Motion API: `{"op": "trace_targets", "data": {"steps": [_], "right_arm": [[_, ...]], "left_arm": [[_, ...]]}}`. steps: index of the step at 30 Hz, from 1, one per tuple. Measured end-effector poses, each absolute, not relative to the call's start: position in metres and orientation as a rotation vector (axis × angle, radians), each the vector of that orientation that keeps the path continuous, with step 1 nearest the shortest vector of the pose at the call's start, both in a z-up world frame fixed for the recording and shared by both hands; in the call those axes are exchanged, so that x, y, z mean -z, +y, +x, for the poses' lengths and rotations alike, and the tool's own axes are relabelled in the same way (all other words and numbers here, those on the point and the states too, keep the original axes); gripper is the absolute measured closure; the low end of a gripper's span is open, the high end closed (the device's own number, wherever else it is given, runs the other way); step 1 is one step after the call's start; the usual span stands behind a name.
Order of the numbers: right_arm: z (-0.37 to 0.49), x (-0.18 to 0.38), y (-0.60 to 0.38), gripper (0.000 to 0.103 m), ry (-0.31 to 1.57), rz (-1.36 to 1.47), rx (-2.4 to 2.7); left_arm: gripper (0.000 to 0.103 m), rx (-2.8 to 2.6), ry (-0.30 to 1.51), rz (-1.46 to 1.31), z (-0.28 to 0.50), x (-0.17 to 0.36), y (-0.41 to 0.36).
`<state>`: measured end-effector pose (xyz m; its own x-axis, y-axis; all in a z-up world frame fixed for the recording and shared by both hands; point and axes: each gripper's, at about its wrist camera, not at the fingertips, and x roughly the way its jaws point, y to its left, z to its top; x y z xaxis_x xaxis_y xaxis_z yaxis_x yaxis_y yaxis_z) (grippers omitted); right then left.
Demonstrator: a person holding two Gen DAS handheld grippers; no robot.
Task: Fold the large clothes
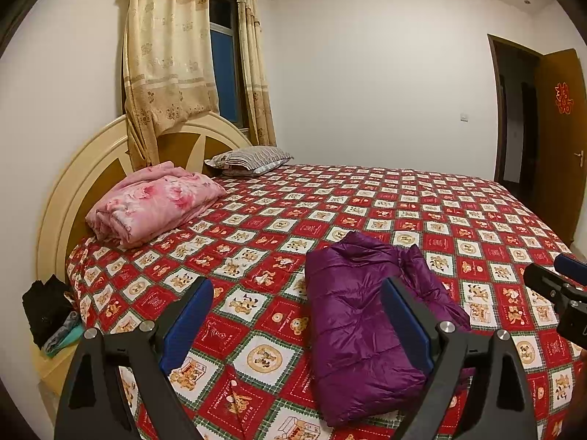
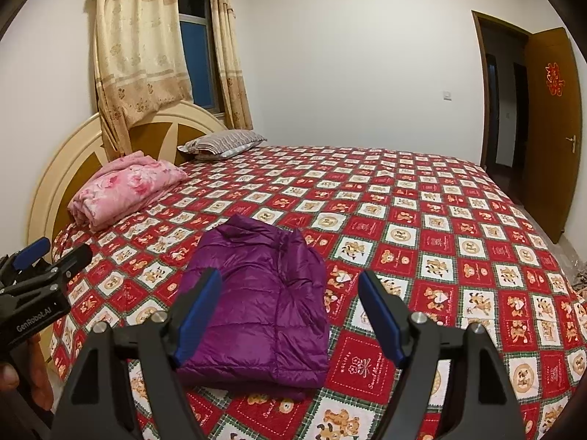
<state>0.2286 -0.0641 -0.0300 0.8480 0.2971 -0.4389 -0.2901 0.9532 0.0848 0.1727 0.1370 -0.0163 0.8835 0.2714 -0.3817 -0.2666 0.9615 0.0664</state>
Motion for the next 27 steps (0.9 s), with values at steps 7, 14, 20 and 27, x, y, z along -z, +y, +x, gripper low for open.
{"op": "trace_targets", "data": {"steps": [7,14,20,27], "right_arm": [[0.2283,0.0325,-0.0627,0.023,0.469,0.016,-0.31],[0.2289,0.0326,-0.063,0.022,0.471,0.017,-0.31],[0.2283,0.033,-0.0624,0.022,0.472,0.015,-0.309],[0.2301,0.0354,-0.0618,0.022,0.477,0.019,-0.311]], "left_arm": [[0.01,-0.273,0.406,0.016,0.1748,0.0198,0.1344],[0.01,-0.273,0.406,0.017,0.1753,0.0205,0.1341],[0.01,-0.273,0.408,0.017,0.1754,0.021,0.1344],[0.01,-0.273,0.416,0.015,0.1771,0.026,0.1366]]}}
